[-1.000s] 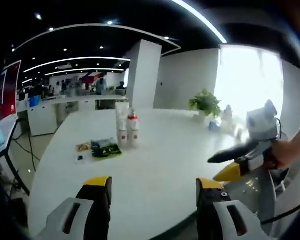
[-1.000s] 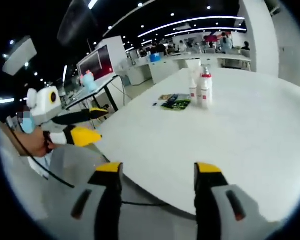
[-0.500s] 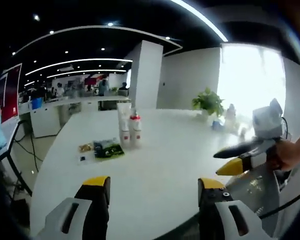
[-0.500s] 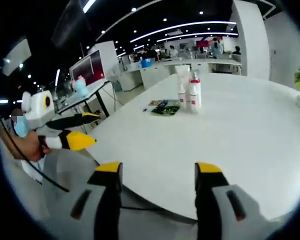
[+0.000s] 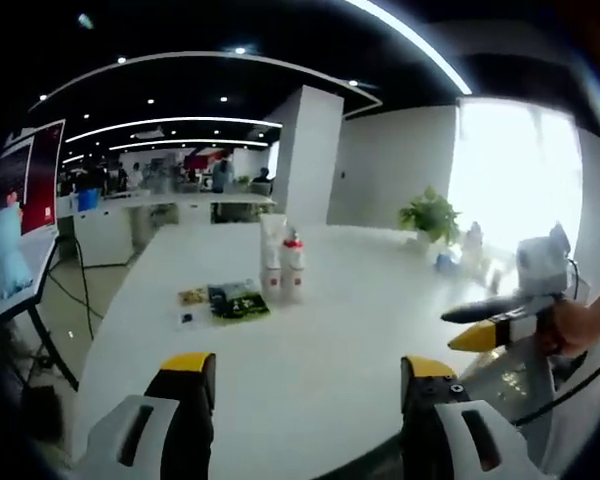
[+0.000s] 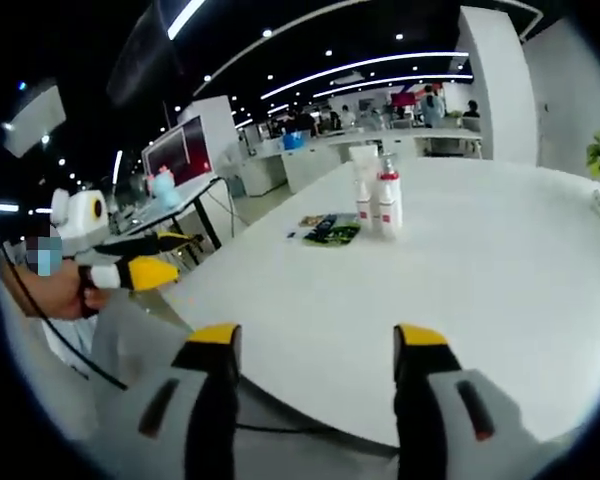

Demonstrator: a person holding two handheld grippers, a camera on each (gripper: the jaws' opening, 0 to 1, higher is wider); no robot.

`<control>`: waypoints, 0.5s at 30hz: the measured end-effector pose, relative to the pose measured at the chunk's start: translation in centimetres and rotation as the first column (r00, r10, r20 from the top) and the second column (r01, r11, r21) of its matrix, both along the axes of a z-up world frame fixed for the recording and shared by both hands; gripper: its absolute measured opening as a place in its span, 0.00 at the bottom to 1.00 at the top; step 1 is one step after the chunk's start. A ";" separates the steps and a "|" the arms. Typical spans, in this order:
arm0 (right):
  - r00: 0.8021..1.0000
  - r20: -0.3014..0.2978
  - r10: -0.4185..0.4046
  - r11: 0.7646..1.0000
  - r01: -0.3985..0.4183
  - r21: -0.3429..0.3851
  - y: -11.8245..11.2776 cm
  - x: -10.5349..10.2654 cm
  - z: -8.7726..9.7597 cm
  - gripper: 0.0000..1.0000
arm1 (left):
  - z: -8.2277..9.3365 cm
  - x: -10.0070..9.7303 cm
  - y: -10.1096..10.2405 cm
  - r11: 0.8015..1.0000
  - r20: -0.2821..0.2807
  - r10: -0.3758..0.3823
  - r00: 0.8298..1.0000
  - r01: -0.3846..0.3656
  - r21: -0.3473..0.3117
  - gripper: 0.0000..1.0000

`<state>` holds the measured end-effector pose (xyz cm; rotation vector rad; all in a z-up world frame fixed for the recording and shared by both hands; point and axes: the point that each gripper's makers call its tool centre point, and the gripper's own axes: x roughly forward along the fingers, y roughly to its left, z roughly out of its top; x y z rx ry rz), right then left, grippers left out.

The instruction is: Arrange the skincare products in the storage area until every visible bottle or jar stands upright without overlapping.

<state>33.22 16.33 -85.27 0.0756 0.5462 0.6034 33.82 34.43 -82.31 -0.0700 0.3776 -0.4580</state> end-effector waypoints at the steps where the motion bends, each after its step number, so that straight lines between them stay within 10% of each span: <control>1: 1.000 0.004 -0.002 1.000 0.002 0.002 0.0 0.0 0.1 0.64 | 0.0 0.0 0.1 1.000 0.002 0.002 1.000 -0.002 0.006 0.78; 15: 0.995 0.097 -0.038 0.993 0.026 0.119 -1.2 0.1 3.8 0.75 | 1.1 0.5 0.4 0.997 0.035 0.007 0.999 -0.004 -0.083 0.82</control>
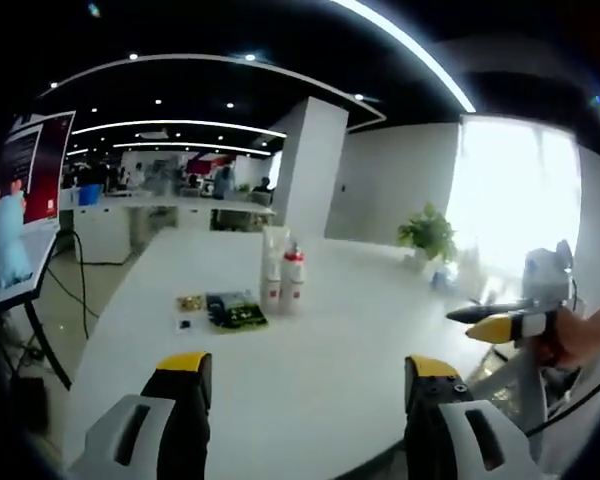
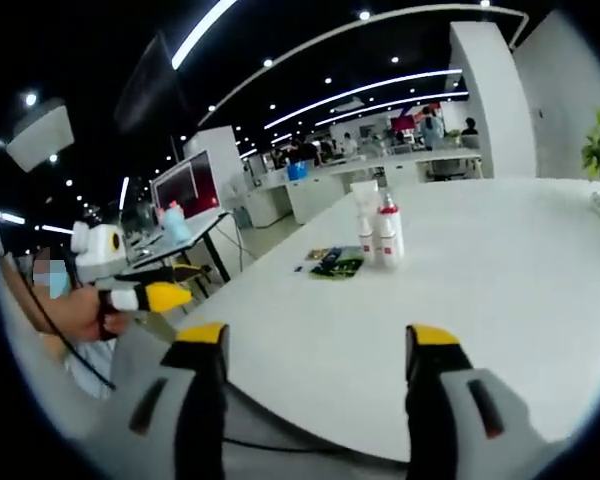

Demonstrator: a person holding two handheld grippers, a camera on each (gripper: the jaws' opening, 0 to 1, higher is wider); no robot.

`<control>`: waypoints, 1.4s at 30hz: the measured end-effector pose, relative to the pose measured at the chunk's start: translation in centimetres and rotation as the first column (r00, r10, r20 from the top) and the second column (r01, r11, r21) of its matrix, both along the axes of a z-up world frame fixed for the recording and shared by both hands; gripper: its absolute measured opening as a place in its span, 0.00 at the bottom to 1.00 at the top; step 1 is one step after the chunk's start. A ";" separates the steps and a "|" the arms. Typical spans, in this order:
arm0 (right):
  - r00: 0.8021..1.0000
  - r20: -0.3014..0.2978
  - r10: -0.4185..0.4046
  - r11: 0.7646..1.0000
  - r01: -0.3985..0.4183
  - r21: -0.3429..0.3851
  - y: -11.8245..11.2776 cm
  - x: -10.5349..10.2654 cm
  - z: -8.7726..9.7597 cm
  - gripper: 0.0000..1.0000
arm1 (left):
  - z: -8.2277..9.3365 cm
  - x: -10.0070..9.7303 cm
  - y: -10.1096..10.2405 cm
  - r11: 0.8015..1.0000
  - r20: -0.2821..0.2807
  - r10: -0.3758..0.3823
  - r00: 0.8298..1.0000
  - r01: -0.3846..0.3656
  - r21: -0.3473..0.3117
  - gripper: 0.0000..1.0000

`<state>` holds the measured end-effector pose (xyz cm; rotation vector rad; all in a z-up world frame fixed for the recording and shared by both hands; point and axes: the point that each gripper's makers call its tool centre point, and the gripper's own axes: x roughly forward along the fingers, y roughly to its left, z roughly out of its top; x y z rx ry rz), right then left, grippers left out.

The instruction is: Arrange the skincare products in the storage area until every visible bottle or jar stands upright without overlapping.

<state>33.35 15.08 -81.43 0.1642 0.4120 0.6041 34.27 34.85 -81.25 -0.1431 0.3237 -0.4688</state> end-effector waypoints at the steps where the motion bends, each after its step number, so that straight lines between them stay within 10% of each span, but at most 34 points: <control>1: 1.000 -0.002 -0.009 1.000 0.009 0.004 -0.4 0.1 0.0 0.76 | 0.1 0.0 0.1 1.000 0.003 0.003 1.000 -0.003 -0.006 0.83; 21: 1.000 0.000 -0.005 1.000 0.005 0.005 0.0 1.8 -0.4 0.92 | -0.3 0.1 0.5 1.000 0.010 0.022 1.000 -0.022 0.013 1.00; 31: 0.990 0.034 0.140 0.978 -0.133 -0.162 2.4 -0.1 -2.2 0.89 | 0.6 1.6 2.5 0.998 0.021 0.064 0.998 -0.064 -0.004 1.00; 42: 0.999 0.011 0.033 0.999 -0.033 -0.033 0.6 1.2 -1.1 0.92 | 1.1 2.4 1.8 0.997 0.056 0.081 0.995 -0.080 -0.024 0.99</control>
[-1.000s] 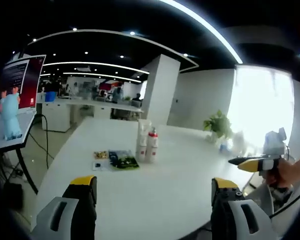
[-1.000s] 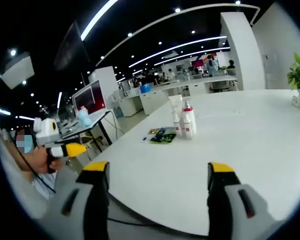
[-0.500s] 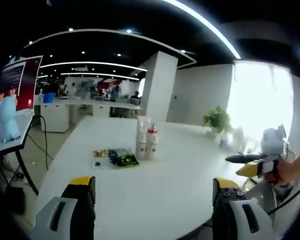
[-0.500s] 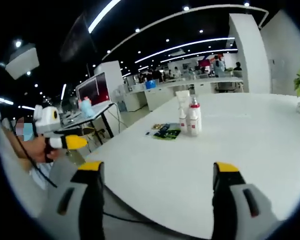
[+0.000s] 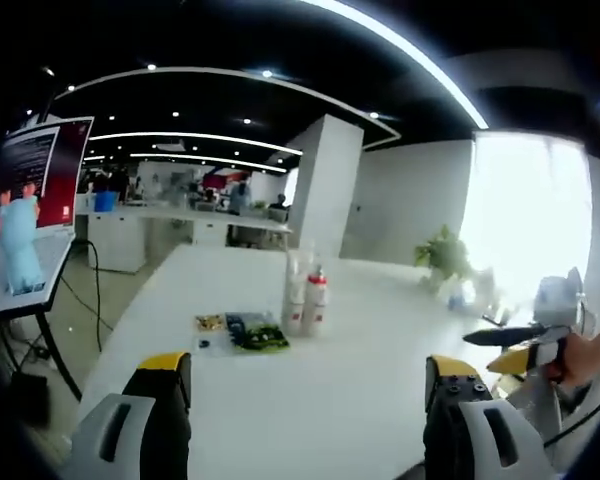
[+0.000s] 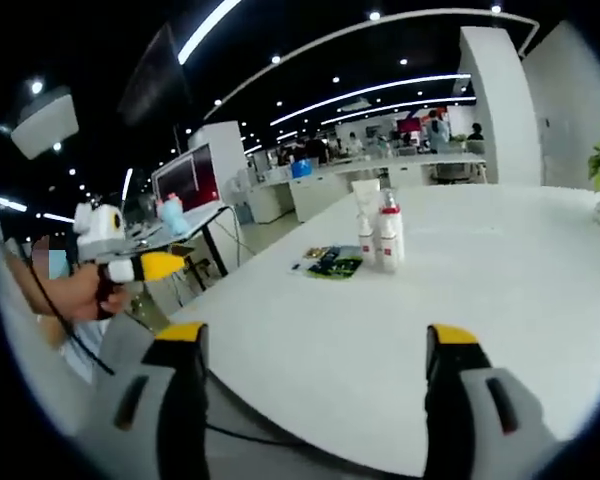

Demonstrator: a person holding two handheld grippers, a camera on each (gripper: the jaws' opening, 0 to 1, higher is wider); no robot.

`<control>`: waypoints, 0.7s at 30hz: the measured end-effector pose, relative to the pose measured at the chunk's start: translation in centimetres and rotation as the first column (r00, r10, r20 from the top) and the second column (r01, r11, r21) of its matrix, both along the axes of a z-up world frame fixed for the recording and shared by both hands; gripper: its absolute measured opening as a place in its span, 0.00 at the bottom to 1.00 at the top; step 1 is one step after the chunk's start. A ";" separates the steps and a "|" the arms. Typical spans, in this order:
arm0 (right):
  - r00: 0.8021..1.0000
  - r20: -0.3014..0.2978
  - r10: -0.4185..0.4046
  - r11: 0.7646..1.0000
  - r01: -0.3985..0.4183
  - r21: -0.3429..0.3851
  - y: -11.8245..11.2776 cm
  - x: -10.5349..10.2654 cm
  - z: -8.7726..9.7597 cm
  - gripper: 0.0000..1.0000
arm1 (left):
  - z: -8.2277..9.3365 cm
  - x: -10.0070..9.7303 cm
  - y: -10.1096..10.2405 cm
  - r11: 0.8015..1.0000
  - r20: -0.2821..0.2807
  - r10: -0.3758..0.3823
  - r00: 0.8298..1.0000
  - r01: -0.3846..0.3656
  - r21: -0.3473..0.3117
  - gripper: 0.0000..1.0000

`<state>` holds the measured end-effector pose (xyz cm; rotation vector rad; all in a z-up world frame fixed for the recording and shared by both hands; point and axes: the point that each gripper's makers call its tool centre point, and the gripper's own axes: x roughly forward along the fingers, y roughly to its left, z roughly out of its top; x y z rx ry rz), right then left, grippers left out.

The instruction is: Arrange the skincare products in the storage area until every visible bottle or jar stands upright without overlapping.

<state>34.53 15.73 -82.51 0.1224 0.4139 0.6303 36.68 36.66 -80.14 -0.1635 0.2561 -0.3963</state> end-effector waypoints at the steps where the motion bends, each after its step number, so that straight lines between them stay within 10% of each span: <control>1: 1.000 0.005 -0.003 1.000 0.003 0.006 0.1 0.0 0.1 0.93 | 0.0 0.0 -0.2 1.000 0.002 0.003 1.000 -0.003 -0.009 1.00; 21: 1.000 -0.004 -0.002 0.998 0.002 0.056 0.5 0.0 0.3 1.00 | -0.2 -0.5 -2.0 1.000 0.066 -0.019 0.998 0.018 0.012 1.00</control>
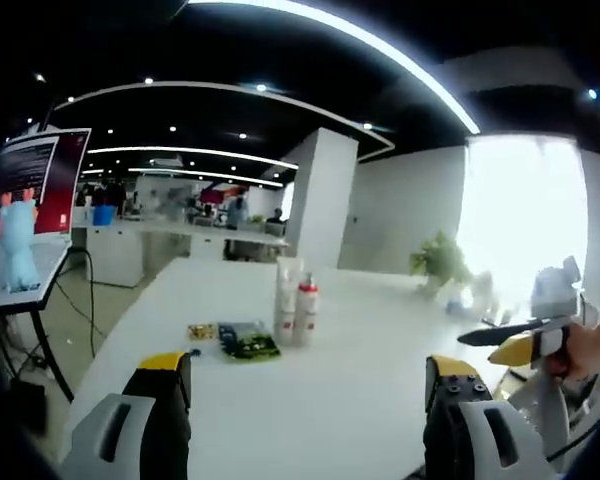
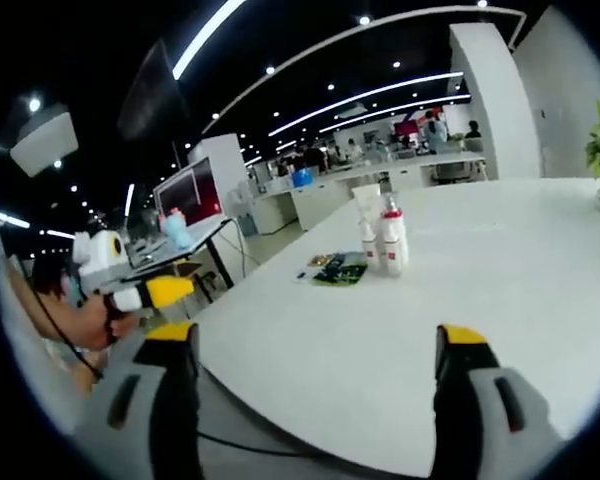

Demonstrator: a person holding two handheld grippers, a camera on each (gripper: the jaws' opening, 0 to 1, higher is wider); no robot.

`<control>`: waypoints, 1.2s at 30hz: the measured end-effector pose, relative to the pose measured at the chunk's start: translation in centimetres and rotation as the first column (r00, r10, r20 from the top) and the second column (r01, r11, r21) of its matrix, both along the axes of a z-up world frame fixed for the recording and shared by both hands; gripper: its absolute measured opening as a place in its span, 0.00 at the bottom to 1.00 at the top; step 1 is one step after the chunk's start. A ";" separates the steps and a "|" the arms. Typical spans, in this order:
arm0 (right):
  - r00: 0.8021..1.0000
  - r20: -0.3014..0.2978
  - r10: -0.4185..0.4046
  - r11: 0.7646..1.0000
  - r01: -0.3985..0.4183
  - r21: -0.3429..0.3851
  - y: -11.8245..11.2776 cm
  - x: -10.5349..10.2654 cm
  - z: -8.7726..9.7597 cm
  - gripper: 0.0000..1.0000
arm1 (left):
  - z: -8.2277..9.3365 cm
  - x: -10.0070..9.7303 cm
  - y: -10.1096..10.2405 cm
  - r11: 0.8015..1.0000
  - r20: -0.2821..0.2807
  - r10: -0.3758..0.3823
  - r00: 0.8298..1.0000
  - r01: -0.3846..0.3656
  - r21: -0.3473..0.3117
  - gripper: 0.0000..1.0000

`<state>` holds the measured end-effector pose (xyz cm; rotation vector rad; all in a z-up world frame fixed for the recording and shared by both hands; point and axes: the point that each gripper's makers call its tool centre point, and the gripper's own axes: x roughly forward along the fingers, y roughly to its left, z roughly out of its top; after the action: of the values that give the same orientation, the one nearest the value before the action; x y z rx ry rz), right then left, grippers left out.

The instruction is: Arrange the skincare products in the storage area until every visible bottle or jar stands upright without overlapping.

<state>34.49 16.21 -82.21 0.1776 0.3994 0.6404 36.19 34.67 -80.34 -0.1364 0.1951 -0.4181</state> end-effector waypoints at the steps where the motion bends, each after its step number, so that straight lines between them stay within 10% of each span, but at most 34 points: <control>1: 1.000 -0.008 -0.002 1.000 0.002 0.003 -0.1 0.1 -0.1 1.00 | 0.0 0.0 -0.1 1.000 0.000 -0.002 1.000 0.002 0.002 1.00; 12: 0.999 0.020 -0.029 0.998 0.030 -0.051 -0.6 0.3 -0.5 1.00 | 1.2 -0.1 0.7 0.998 0.032 0.019 0.999 -0.017 -0.067 1.00; 36: 1.000 -0.013 -0.009 0.997 0.008 -0.073 -0.2 0.2 -1.4 0.99 | 0.1 -0.4 -0.3 1.000 0.011 -0.024 1.000 0.024 0.002 1.00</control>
<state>34.73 15.96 -83.61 0.1146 0.4340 0.6155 35.83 34.39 -80.26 -0.1296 0.1867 -0.4426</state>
